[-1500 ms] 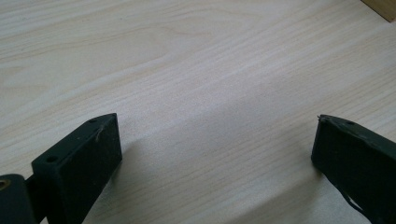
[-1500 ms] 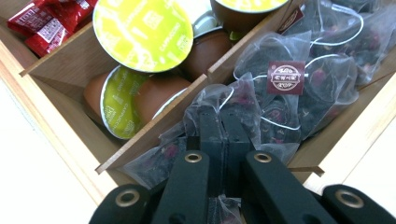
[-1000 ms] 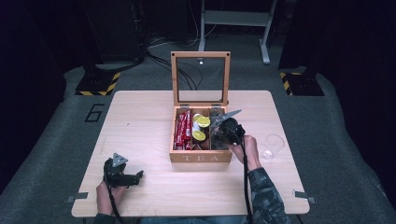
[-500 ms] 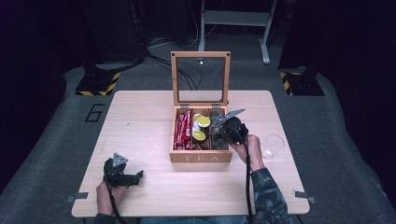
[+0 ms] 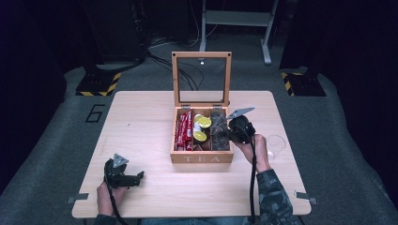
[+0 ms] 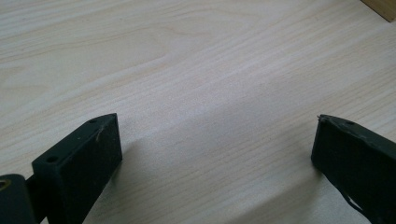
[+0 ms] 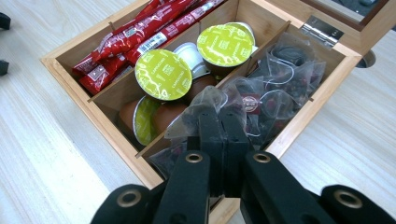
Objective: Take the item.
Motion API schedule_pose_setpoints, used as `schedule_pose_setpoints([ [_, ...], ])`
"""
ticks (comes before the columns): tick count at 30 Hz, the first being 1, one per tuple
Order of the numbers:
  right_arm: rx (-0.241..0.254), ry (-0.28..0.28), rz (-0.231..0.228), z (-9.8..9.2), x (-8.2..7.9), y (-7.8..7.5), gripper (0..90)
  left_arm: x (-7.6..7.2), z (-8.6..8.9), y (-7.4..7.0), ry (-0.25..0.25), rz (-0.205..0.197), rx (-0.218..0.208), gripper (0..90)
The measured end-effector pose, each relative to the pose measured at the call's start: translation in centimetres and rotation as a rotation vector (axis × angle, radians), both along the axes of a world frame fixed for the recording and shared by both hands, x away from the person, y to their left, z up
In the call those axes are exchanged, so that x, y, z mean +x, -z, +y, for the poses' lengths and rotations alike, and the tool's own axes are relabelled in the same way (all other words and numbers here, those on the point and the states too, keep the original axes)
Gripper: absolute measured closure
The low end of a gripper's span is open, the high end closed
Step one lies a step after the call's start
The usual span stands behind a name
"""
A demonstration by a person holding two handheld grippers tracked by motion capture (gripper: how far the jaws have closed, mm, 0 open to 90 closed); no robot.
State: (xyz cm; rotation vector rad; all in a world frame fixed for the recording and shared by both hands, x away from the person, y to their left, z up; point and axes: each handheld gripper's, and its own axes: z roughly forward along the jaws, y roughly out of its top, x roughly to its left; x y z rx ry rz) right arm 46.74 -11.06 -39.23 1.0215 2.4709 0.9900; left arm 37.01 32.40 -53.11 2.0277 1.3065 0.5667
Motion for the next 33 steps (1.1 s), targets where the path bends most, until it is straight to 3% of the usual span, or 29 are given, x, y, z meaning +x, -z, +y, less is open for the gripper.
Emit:
schedule_pose_setpoints([
  [16,0.032,0.044,-0.042,-2.2,-0.9,-2.1,90.0,0.0,0.0,0.0,0.000,0.000,0.000,1.4],
  [33,0.035,0.103,-0.078,-5.6,-1.8,-4.1,90.0,0.0,0.0,0.1,-0.002,-0.006,-0.002,1.4],
])
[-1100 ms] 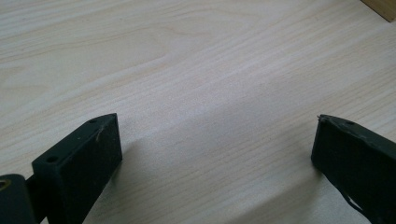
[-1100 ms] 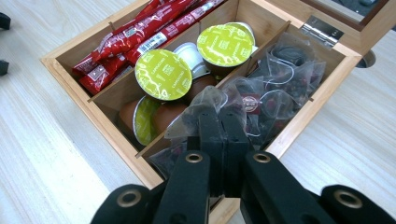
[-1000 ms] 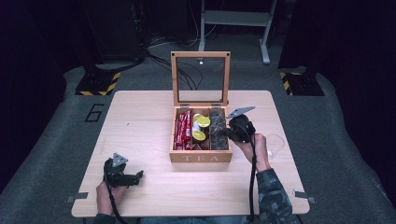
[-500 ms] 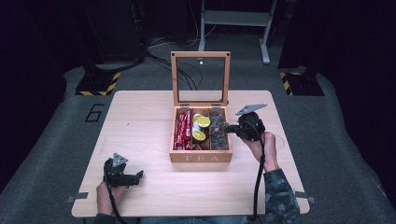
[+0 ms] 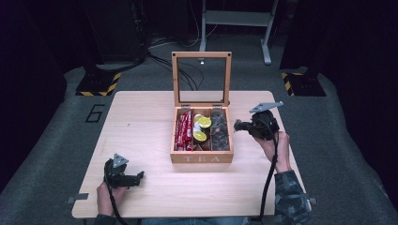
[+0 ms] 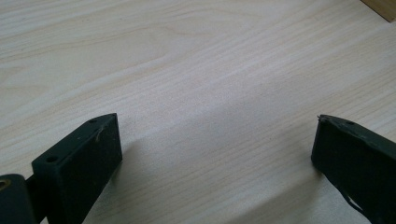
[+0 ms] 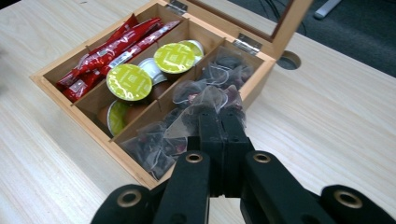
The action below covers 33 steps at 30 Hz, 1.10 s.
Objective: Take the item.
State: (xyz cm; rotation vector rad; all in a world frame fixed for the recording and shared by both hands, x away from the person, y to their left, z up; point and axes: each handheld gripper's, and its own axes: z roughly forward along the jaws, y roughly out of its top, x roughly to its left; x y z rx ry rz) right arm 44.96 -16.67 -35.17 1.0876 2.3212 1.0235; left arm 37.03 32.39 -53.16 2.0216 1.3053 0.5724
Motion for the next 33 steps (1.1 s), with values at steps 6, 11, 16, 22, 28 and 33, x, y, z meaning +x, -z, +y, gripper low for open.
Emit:
schedule_pose_setpoints([
  [6,0.008,0.038,0.001,-1.4,-0.3,-0.4,90.0,0.0,0.0,0.0,0.000,0.000,-0.001,1.4],
  [11,0.006,0.065,-0.006,-2.8,-0.7,-0.7,90.0,0.0,0.0,0.0,-0.001,0.000,-0.002,1.4],
  [16,0.003,0.090,-0.015,-4.2,-1.2,-1.0,90.0,0.0,0.0,0.0,-0.002,0.000,-0.002,1.4],
  [22,0.003,0.125,-0.015,-5.6,-1.7,-1.1,90.0,0.0,0.0,0.0,-0.002,-0.001,-0.002,1.4],
  [28,0.005,0.155,-0.009,-6.7,-2.1,-1.1,90.0,0.0,0.0,0.0,-0.002,-0.001,-0.002,1.4],
  [33,-0.002,0.179,-0.002,-7.6,-2.4,-0.9,90.0,0.0,0.0,0.0,-0.002,-0.001,-0.003,1.4],
])
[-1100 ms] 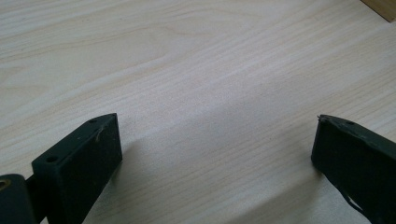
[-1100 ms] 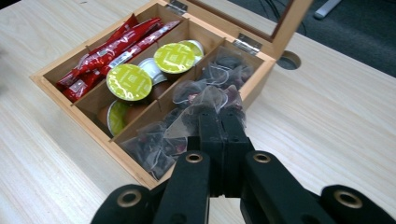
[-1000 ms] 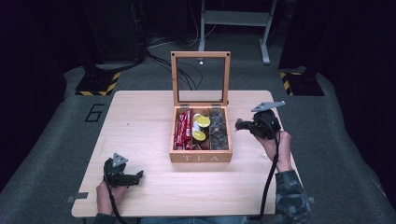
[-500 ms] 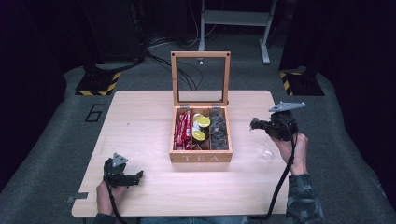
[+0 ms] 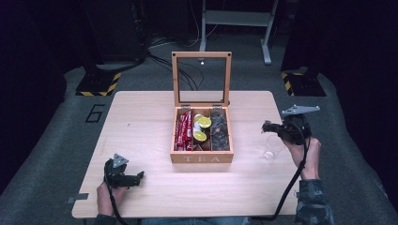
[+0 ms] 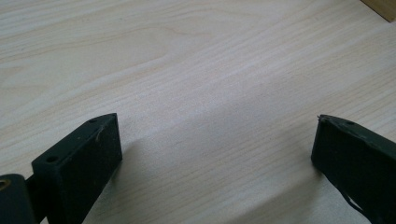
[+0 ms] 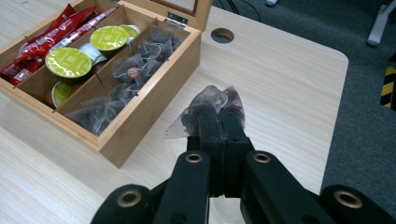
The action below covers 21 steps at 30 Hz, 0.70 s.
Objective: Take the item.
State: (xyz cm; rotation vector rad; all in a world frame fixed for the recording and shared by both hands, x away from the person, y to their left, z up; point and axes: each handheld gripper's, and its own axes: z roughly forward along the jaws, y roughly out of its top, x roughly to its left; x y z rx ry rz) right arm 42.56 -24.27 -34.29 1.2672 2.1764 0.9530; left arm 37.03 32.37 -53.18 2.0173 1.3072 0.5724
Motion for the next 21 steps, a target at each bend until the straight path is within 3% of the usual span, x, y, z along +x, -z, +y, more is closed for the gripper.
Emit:
schedule_pose_setpoints([
  [21,-0.049,0.073,0.080,-2.5,-0.1,2.5,90.0,0.0,0.1,-0.1,0.009,0.006,0.012,1.4],
])
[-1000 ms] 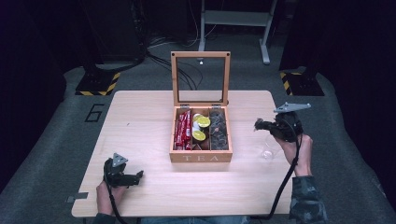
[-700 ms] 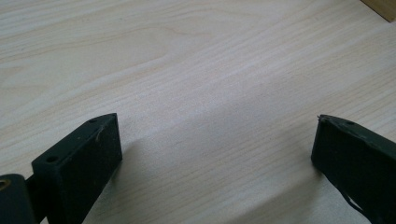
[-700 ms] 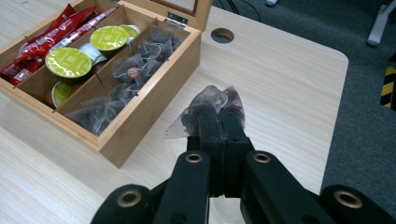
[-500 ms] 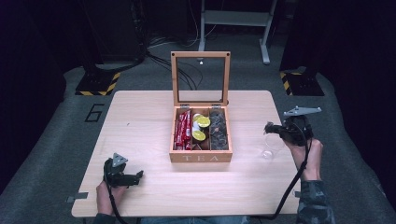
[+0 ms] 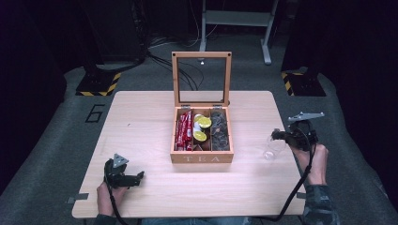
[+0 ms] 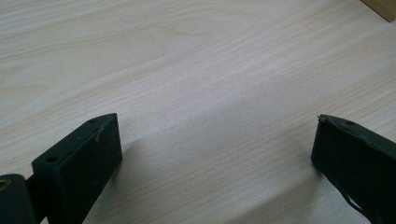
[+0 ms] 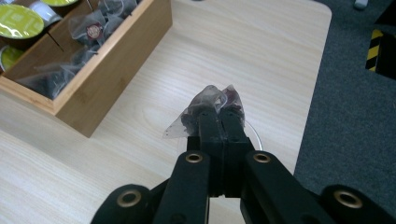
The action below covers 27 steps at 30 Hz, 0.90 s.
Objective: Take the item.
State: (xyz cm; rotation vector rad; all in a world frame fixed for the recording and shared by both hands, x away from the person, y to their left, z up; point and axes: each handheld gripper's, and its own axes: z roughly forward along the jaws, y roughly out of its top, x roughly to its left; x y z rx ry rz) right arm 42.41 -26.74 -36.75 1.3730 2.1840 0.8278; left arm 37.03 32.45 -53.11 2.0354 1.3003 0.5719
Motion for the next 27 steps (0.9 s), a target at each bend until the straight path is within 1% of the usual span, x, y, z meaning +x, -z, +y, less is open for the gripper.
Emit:
schedule_pose_setpoints([
  [2,-0.005,0.011,0.009,-0.1,0.0,0.4,90.0,0.0,0.0,0.0,0.003,0.007,0.000,1.4],
  [3,0.002,0.017,0.017,-0.1,-0.1,0.5,90.0,0.0,0.0,0.0,-0.001,0.000,-0.001,1.4],
  [5,-0.009,0.012,0.016,-0.3,0.0,0.8,90.0,0.0,0.0,0.0,0.001,0.004,0.000,1.4],
  [7,-0.003,0.025,0.025,-0.3,0.0,1.1,90.0,0.0,0.0,0.0,0.003,0.006,0.001,1.4],
  [8,-0.015,0.024,0.028,-0.4,0.0,1.2,90.0,0.0,0.0,0.0,0.003,0.006,0.002,1.4],
  [9,-0.015,0.023,0.029,-0.4,0.0,1.3,90.0,0.0,0.0,0.0,0.003,0.006,0.001,1.4],
  [10,-0.010,0.036,0.029,-0.4,0.1,1.5,90.0,0.0,0.0,0.0,0.002,0.004,0.001,1.4],
  [12,-0.017,0.025,0.038,-0.4,0.1,1.7,90.0,0.0,0.0,-0.1,0.003,0.007,0.002,1.4],
  [14,-0.020,0.038,0.052,-0.2,0.1,1.9,90.0,0.0,0.0,-0.1,0.004,0.007,0.002,1.4],
  [15,-0.022,0.027,0.050,-0.3,0.2,2.1,90.0,0.0,-0.1,0.0,-0.007,0.001,-0.010,1.4],
  [19,-0.023,0.025,0.058,-0.2,0.4,2.5,90.0,0.0,-0.1,0.0,-0.006,0.001,-0.010,1.4],
  [20,-0.032,0.028,0.059,-0.2,0.4,2.5,90.0,0.0,-0.1,0.0,-0.006,0.001,-0.009,1.4],
  [21,-0.026,0.031,0.063,-0.1,0.4,2.6,90.0,0.0,-0.1,0.0,-0.005,0.001,-0.009,1.4],
  [22,-0.034,0.028,0.068,-0.1,0.4,2.7,90.0,0.0,-0.1,0.0,-0.005,0.002,-0.008,1.4],
  [23,-0.031,0.027,0.071,-0.1,0.4,2.8,90.0,0.0,-0.1,0.0,-0.005,0.002,-0.008,1.5],
  [24,-0.037,0.028,0.072,-0.1,0.5,2.9,90.0,0.0,0.0,-0.1,0.004,0.007,0.003,1.4],
  [27,-0.030,0.037,0.083,0.0,0.5,3.1,90.0,0.0,0.0,-0.1,0.003,0.007,0.002,1.4],
])
